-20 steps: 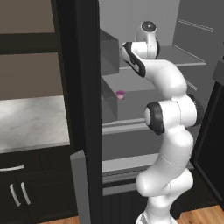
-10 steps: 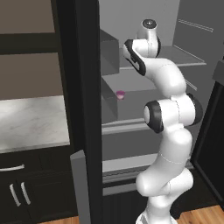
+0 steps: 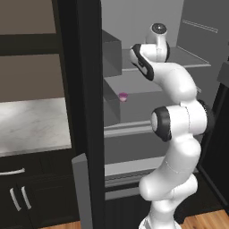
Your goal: Take the fish out of the fridge, briefly rinse it in the sink, and place it on the tray next to the sink.
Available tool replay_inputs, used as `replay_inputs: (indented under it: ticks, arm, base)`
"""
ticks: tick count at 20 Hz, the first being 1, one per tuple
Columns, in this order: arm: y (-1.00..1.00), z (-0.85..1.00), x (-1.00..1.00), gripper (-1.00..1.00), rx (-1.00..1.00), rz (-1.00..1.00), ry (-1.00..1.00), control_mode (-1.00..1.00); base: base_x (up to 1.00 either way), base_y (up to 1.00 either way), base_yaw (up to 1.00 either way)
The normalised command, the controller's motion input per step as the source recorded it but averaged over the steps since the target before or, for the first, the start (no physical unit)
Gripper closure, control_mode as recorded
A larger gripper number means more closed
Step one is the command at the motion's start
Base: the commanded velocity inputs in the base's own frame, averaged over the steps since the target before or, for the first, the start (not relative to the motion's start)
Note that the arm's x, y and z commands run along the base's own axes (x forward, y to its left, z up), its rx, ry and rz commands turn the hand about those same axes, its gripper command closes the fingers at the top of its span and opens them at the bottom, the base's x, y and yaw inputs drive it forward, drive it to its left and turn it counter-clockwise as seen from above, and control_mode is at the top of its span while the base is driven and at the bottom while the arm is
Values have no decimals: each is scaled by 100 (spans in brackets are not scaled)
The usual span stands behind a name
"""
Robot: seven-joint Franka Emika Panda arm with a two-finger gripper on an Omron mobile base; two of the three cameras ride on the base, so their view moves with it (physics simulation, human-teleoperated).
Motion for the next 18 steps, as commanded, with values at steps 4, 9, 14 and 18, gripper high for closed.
replay_inputs:
  ticks: [4,9,14,18]
  arm:
    - [1,18,-84,100,0,0,-23,-100]
    - [11,71,-100,100,0,0,-41,-100]
    - [11,45,-100,100,0,0,-38,-100]
    - [11,8,-100,100,0,0,-23,-100]
  base:
    - [0,0,0]
    - [0,0,0]
    - [0,0,0]
    - [0,0,0]
